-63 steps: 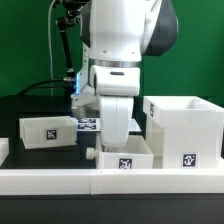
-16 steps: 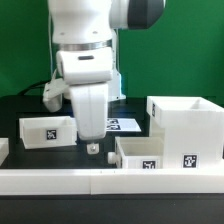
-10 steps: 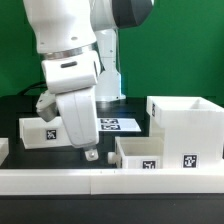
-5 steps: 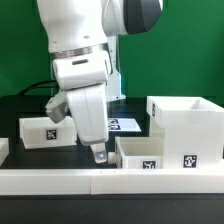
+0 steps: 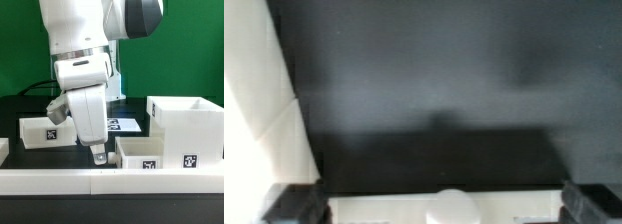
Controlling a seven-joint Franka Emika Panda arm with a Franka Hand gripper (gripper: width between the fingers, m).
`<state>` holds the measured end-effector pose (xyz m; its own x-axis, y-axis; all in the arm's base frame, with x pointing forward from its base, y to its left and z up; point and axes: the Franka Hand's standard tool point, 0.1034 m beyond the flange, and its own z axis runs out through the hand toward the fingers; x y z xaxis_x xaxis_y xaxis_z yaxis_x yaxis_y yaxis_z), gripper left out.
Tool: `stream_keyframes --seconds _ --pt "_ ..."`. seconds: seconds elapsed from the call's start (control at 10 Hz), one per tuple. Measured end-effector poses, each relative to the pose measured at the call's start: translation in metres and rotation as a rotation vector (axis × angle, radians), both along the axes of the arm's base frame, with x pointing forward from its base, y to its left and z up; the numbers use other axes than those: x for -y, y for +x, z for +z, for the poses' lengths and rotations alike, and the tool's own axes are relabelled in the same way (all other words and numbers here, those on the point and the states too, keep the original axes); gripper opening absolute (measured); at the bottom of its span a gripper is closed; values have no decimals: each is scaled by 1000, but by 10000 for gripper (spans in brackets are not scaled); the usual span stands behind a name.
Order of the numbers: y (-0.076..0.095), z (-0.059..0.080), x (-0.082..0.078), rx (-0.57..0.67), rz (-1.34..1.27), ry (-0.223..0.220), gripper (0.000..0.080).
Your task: Assemble drawer
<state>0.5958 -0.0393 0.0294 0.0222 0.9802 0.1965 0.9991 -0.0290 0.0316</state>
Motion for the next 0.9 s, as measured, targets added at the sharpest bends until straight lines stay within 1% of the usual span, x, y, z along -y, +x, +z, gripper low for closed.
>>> stream_keyframes --seconds 0.5,0.7,0.9 --pt "2 2 -24 -5 14 12 649" --pt "3 3 -33 -4 34 8 649" --pt "4 4 -46 -8 30 11 649"
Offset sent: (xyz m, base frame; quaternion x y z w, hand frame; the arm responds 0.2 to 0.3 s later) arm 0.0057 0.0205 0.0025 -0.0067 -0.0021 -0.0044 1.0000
